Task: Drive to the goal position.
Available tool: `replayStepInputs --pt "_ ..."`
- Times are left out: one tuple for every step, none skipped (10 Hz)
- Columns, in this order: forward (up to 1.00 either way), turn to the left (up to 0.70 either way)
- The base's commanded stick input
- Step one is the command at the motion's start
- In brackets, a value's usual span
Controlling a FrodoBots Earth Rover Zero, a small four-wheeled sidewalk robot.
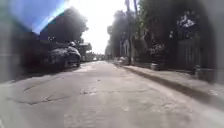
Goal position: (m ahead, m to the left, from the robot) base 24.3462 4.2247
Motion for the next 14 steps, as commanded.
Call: replayStepInputs --pt "0.7 -0.02" --pt "0.7 0.05" --pt "0.7 0.22" --pt "0.7 0.32" --pt "0.7 0.35" --pt "0.7 0.32" --pt "0.7 0.14" --pt "0.7 0.03" --pt "0.7 0.0" --pt "0.7 0.0" --pt "0.7 0.0" --pt "0.7 0.0" --pt "0.7 0.0" --pt "0.7 0.0"
